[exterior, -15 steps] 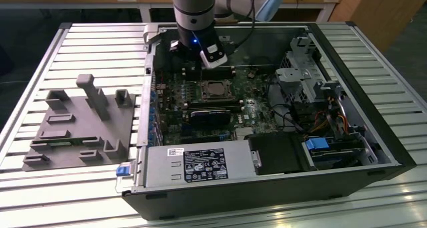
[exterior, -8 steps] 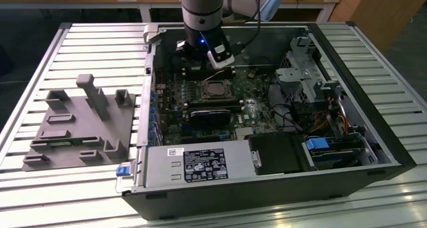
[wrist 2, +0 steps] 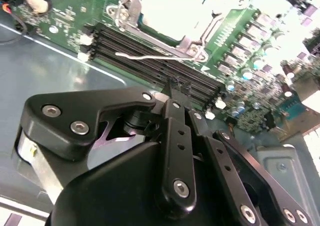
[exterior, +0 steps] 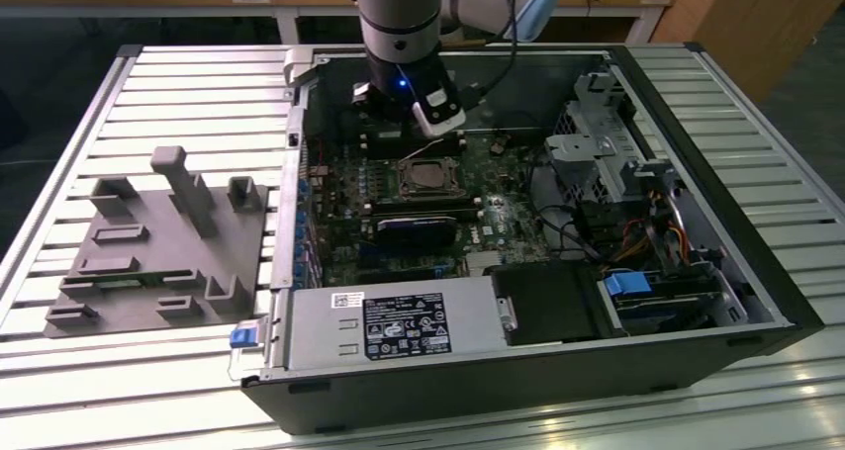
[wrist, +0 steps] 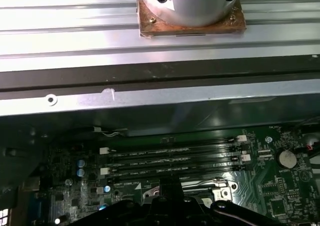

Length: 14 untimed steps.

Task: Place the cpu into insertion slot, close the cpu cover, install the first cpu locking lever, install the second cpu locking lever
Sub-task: 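Install the first cpu locking lever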

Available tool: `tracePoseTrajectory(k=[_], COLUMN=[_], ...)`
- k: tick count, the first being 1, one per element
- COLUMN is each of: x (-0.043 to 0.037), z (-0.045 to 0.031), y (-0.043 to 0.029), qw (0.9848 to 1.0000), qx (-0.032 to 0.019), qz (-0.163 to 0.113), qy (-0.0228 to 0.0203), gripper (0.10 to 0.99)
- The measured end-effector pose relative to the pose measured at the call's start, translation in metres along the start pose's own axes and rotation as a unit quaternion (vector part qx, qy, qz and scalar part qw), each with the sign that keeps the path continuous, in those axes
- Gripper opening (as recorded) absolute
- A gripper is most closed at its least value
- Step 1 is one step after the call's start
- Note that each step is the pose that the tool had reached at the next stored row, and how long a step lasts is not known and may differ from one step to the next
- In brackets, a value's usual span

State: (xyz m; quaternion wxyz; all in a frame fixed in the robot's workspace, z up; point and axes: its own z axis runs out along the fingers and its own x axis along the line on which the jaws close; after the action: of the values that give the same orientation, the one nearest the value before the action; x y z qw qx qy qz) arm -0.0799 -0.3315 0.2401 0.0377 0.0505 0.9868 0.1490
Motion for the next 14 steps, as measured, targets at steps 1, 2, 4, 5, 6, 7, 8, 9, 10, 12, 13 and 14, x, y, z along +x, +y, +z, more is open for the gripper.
tracePoseTrajectory(k=[1,2,4,5,6,7,8,9,10,12,13,14], x=[0.0000,0.0000,0.0001,0.0001,0.0001,0.0001,0.0001,0.0001,0.0002,0.0002,0.0003,0.0003], z=[0.0004,0.0007,0.0012,0.0014,0.0017,0.0019,0.0021,0.0025,0.0028,0.0036,0.0041,0.0049], y=[-0.0001,-0.0002,-0.0003,-0.0004,-0.0005,-0.0006,-0.0006,-0.0007,-0.0009,-0.0011,-0.0012,-0.0015], qw=[1.0000,0.9999,0.9997,0.9996,0.9994,0.9992,0.9990,0.9987,0.9985,0.9980,0.9977,0.9975], qx=[-0.0006,-0.0012,-0.0026,-0.0032,-0.0039,-0.0046,-0.0052,-0.0058,-0.0064,-0.0078,-0.0087,-0.0097], qz=[-0.001,-0.003,-0.006,-0.008,-0.010,-0.012,-0.013,-0.015,-0.016,-0.018,-0.020,-0.020], qy=[-0.0049,-0.0100,-0.0214,-0.0270,-0.0325,-0.0381,-0.0434,-0.0482,-0.0527,-0.0608,-0.0644,-0.0666], gripper=[0.106,0.106,0.106,0.106,0.106,0.106,0.106,0.106,0.106,0.106,0.106,0.106])
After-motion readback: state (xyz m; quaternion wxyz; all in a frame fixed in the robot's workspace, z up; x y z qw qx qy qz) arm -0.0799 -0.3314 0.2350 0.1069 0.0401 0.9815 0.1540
